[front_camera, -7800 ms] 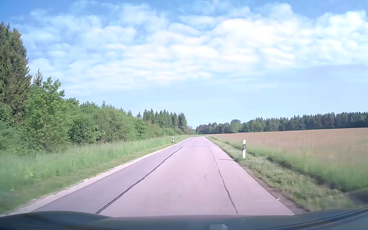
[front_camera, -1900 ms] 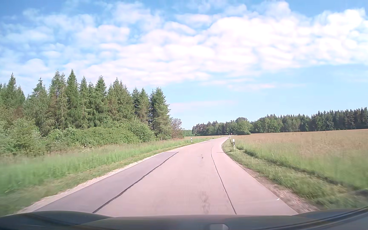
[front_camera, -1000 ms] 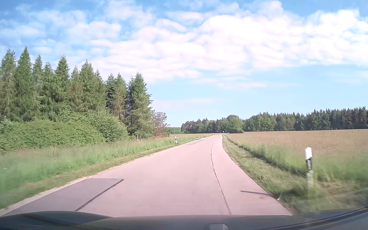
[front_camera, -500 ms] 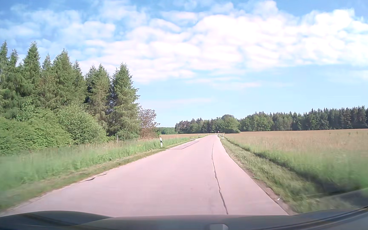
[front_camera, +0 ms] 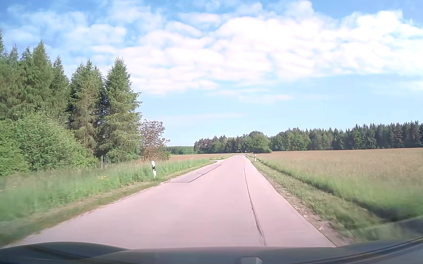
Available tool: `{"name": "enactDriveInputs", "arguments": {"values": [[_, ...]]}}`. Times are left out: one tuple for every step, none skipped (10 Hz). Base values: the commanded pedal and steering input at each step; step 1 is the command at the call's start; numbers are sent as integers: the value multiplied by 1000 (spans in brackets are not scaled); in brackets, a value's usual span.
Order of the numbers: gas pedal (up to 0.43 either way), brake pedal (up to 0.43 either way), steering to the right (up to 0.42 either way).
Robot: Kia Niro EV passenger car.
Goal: Follow the waypoints while adhering to traffic rules and regulations
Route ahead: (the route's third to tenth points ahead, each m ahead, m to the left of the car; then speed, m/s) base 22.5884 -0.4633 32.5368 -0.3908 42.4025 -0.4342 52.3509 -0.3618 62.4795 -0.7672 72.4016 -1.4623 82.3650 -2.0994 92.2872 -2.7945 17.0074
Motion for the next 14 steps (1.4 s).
{"name": "enactDriveInputs", "arguments": {"values": [[189,0,14],[189,0,15],[189,0,14],[189,0,15],[189,0,14],[189,0,14],[189,0,12],[189,0,10],[189,0,8],[189,0,7],[189,0,6],[189,0,5],[177,0,3],[177,0,1]]}}
